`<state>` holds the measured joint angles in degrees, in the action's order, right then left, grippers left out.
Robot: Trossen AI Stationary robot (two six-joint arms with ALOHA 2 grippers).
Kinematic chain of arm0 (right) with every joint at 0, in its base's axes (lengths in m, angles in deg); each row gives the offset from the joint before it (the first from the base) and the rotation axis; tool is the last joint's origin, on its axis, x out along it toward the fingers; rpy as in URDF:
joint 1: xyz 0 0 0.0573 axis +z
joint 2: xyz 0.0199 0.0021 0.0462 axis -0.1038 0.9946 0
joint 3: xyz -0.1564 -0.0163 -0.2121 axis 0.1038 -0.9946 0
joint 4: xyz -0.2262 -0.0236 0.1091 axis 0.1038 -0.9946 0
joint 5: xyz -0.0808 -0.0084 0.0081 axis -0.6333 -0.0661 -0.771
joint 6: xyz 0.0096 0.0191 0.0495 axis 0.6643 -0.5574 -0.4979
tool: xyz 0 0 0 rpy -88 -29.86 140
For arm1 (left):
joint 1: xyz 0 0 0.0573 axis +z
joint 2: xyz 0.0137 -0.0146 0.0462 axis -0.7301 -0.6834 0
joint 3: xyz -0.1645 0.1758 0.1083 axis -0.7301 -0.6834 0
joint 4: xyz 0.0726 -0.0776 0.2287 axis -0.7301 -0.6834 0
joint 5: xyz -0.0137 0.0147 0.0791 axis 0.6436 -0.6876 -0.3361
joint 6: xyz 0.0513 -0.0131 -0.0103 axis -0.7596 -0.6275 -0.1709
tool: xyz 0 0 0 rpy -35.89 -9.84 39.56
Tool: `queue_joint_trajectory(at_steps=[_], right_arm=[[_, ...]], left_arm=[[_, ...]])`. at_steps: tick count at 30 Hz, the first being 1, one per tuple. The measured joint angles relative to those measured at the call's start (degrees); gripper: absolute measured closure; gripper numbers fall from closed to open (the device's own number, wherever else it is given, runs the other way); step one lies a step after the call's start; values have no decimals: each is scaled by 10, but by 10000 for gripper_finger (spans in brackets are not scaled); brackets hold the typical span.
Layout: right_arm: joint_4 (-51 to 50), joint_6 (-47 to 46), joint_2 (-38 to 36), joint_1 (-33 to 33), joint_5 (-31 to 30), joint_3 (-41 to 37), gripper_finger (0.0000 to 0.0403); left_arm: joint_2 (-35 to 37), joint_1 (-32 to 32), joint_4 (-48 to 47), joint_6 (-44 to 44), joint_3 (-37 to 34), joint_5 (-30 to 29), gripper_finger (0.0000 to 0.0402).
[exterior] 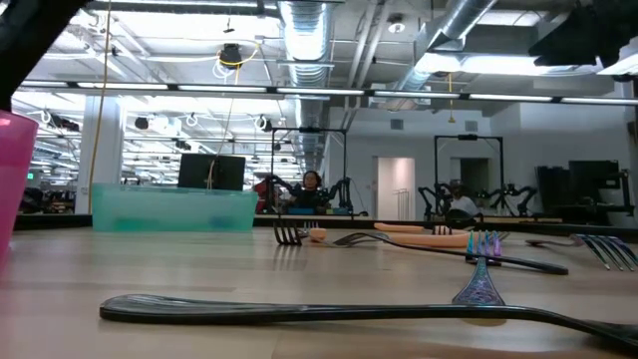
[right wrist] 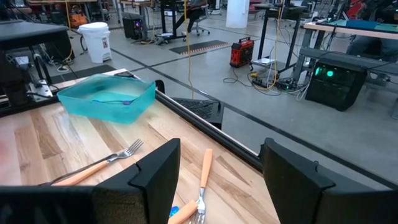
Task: Sort silverware by color (type)
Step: Put the orange fork into the red bin
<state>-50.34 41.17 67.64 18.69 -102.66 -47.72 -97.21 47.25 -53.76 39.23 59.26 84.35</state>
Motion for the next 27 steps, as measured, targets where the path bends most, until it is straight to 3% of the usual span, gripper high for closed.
queue_joint_trajectory(at_steps=[7,11,14,19,23,27], right_arm=[[0,0,0,0,0,0,161],[0,0,0,0,0,0,161],[0,0,0,0,0,0,161],[0,0,0,0,0,0,161],[0,0,0,0,0,0,161],[0,0,0,0,0,0,161]], left_arm=[[165,67,-70,-80,1,-98,401],[243,66,-160,-119,1,-142,401],[303,54,-201,-124,-37,-190,401],[453,45,-192,-102,-214,-297,401],[592,45,-100,-75,-433,-307,401],[685,45,73,-39,-663,-274,401]])
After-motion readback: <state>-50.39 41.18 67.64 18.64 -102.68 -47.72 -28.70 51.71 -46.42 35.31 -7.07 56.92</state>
